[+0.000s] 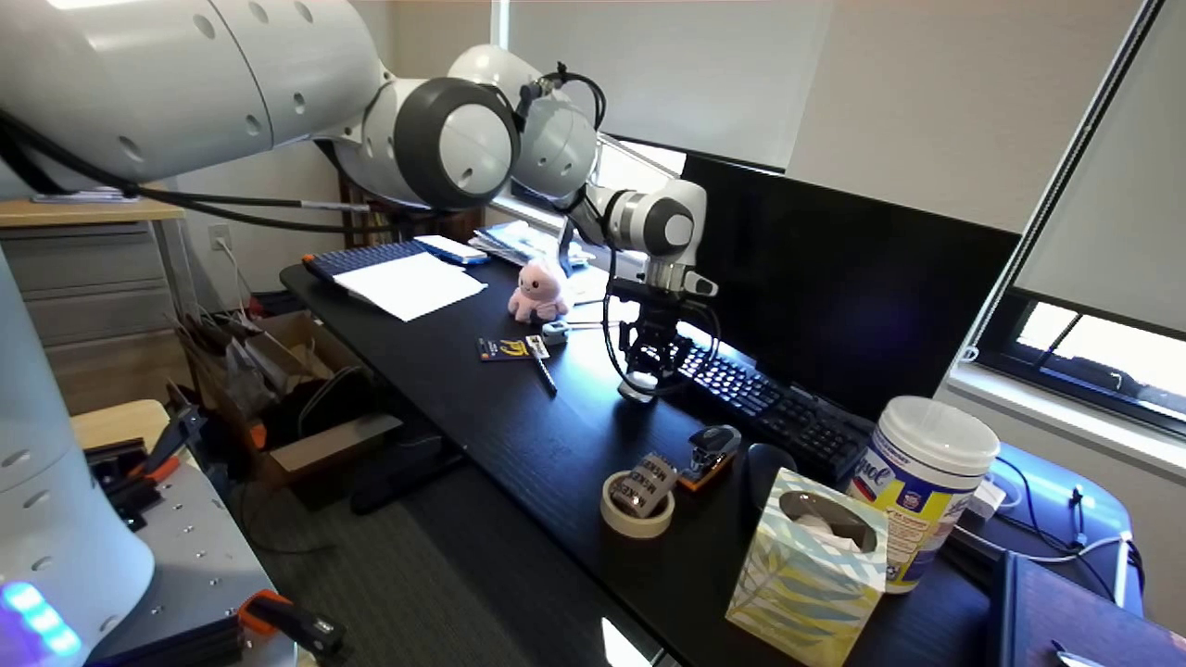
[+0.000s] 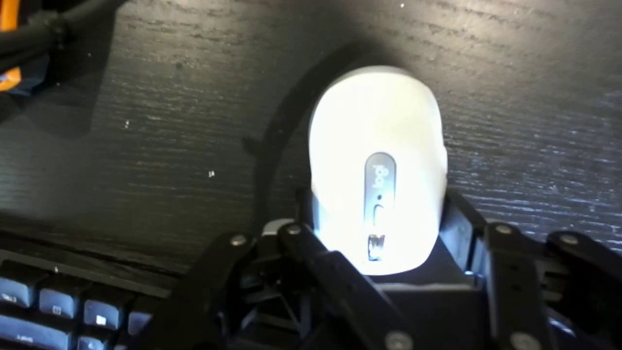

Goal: Move the mouse away from the keyboard

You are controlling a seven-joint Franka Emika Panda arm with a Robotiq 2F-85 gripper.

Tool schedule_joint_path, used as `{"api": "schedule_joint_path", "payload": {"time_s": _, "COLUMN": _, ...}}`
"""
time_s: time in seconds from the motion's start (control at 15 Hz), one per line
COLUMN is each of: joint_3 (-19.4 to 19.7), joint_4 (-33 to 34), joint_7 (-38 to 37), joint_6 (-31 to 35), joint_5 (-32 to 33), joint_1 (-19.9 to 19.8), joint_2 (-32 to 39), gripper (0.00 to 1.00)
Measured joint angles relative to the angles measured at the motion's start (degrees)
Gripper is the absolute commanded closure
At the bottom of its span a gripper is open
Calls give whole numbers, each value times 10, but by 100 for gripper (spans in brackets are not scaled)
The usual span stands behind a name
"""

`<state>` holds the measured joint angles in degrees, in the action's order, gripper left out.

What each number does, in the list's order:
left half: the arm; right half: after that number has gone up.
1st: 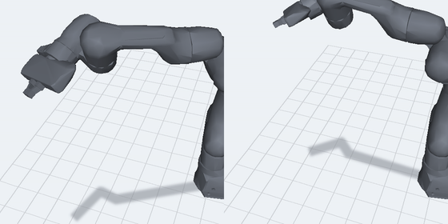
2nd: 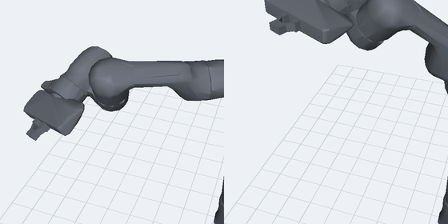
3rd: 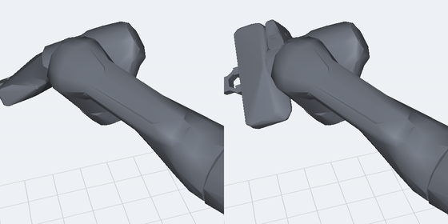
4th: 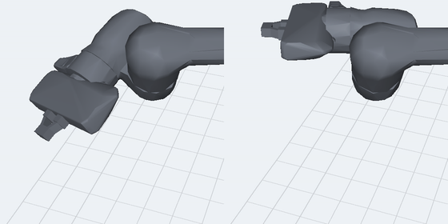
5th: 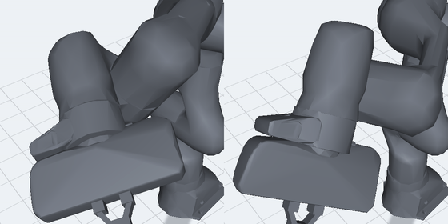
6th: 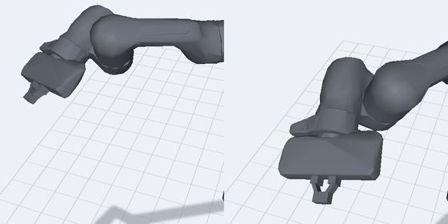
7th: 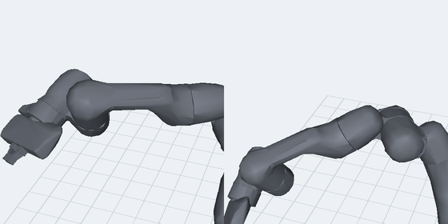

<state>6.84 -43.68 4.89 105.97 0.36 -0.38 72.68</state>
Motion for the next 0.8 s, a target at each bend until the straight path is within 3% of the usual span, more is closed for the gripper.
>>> {"api": "schedule_joint_path", "payload": {"time_s": 0.4, "joint_3": -2, "joint_4": 3, "joint_7": 111, "joint_6": -63, "joint_5": 19, "joint_1": 58, "joint_2": -64, "gripper": 61}}
{"api": "schedule_joint_path", "payload": {"time_s": 0.47, "joint_3": -1, "joint_4": 2, "joint_7": 130, "joint_6": -73, "joint_5": 26, "joint_1": 69, "joint_2": -81, "gripper": 36}}
{"api": "schedule_joint_path", "payload": {"time_s": 0.8, "joint_3": 2, "joint_4": -18, "joint_7": 170, "joint_6": -73, "joint_5": 44, "joint_1": 89, "joint_2": -126, "gripper": 36}}
